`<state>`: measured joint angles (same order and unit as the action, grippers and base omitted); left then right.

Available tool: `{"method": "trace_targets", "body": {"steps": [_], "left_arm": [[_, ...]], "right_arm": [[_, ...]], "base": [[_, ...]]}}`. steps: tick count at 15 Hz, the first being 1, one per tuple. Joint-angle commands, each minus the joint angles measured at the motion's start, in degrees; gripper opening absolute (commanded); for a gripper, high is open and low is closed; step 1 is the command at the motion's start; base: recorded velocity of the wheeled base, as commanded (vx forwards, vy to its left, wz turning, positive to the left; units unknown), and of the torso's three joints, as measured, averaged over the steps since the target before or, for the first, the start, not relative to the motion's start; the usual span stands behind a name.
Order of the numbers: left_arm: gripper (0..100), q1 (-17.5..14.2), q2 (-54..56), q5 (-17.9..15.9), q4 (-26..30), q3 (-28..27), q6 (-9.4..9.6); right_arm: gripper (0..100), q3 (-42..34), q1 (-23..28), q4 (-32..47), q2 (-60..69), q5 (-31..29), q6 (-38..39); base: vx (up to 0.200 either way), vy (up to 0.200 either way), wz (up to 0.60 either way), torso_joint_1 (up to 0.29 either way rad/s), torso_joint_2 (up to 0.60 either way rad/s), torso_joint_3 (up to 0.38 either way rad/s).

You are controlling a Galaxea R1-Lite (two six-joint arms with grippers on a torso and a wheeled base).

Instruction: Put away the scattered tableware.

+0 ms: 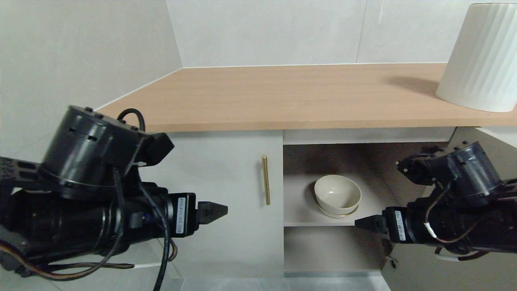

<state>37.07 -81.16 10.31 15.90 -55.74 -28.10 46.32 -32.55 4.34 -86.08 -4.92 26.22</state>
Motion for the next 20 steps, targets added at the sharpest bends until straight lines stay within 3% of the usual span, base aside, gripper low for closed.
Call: {"method": "trace_targets", "body": {"steps": [1,5,9,20], "left_arm": [[100,-1.3,7.5,-2.1,-0.3,3.0,0.41],[100,-1.2,7.2,-2.1,-1.3,3.5,1.47],[100,-1.0,6.1,-1.9,-1.6,3.7,1.38],[100,-0.7,5.1,-1.8,-1.6,4.1,1.38]], "right_arm": [[100,-1.6,-1.6,0.9,6.6,0.1,0.1],[100,-2.6,-1.6,0.9,6.6,0.2,0.0],[100,-3.2,-1.6,1.0,6.7,0.1,-0.1],[100,-4.2,-1.6,1.0,6.8,-0.1,-0.3]], "base": [[0.0,0.0,0.0,0.0,0.0,0.0],[0.0,0.0,0.0,0.0,0.0,0.0],[0.0,0.0,0.0,0.0,0.0,0.0],[-0.2,0.0,0.0,0.002,0.0,0.005]]}}
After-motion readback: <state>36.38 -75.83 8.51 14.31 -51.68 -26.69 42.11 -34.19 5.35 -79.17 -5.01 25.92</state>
